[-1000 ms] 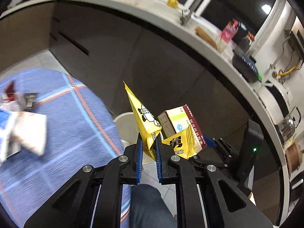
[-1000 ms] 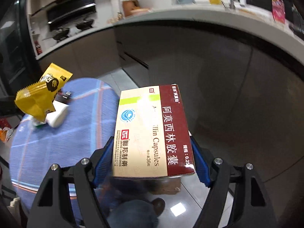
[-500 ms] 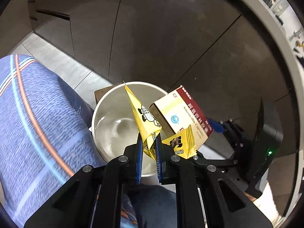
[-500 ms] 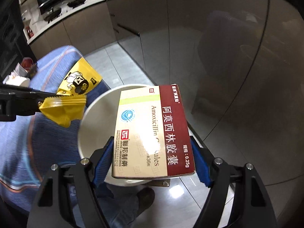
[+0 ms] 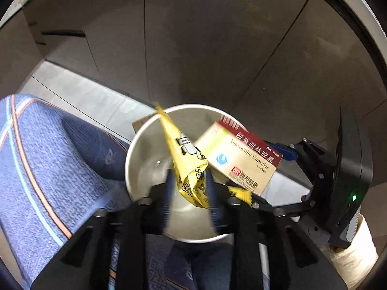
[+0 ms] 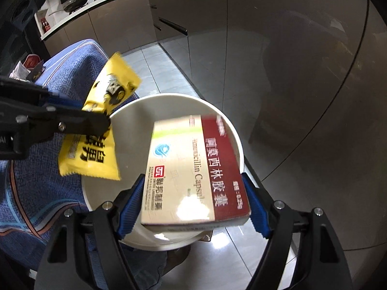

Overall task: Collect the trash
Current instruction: 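Move both open tools back over the table, then grasp the blue-white wrapper with the left tool while the right tool grasps the paper cup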

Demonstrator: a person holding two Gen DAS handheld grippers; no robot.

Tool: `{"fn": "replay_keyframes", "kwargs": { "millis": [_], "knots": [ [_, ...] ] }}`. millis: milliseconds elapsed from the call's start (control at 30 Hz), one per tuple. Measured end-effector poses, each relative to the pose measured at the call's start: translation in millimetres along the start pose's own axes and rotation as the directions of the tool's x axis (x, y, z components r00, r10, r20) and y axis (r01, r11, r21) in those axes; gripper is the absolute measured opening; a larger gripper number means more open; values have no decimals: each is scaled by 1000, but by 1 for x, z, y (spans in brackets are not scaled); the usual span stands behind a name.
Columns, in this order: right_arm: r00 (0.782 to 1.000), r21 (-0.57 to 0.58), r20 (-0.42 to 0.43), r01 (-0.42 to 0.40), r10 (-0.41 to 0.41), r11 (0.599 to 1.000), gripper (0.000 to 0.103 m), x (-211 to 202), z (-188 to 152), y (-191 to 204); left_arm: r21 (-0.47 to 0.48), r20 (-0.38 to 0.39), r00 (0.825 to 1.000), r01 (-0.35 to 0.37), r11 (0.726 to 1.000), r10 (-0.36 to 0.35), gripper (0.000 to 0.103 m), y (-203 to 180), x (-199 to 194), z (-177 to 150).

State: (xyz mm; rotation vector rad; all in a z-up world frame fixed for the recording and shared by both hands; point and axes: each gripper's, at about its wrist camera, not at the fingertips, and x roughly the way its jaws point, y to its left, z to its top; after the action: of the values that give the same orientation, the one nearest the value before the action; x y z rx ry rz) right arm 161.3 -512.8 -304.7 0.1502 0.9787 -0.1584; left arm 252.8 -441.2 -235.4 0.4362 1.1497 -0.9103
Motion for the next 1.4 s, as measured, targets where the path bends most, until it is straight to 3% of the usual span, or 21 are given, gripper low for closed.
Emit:
{"fn": "replay_keyframes", "kwargs": {
  "millis": [33,267,367,500,733,933,1100,1267,1400],
  "knots": [
    [1000,-13,1,6,-6,1000,83,-1,-1,1,-5,17,1000,-8,1000,8,53,1,-2,1],
    [999,-86,32,30,-28,996,98,-15,-3,7,-73,131,989,-60,996,69,83,12,-24,10],
    [999,-75,40,24,-21,997,99,-19,-2,8,-108,166,981,-82,991,100,95,15,-33,11],
    [999,-57,43,13,-10,998,100,-33,1,7,-144,183,976,-91,985,117,95,22,-45,7],
    [990,-50,143,-1,8,999,100,-94,11,22,-207,249,960,-75,976,127,95,19,-110,-20],
    [972,-81,225,-53,70,995,100,-146,18,52,-327,313,934,-63,943,171,95,34,-183,-70],
    [953,-149,255,-129,164,980,100,-178,21,96,-462,342,907,-63,885,243,95,70,-233,-131],
    [942,-226,238,-184,238,957,100,-183,24,149,-569,318,877,-128,812,361,95,113,-263,-189],
    [936,-268,205,-227,286,936,100,-179,28,188,-635,296,871,-129,762,393,95,137,-277,-226]
  ]
}}
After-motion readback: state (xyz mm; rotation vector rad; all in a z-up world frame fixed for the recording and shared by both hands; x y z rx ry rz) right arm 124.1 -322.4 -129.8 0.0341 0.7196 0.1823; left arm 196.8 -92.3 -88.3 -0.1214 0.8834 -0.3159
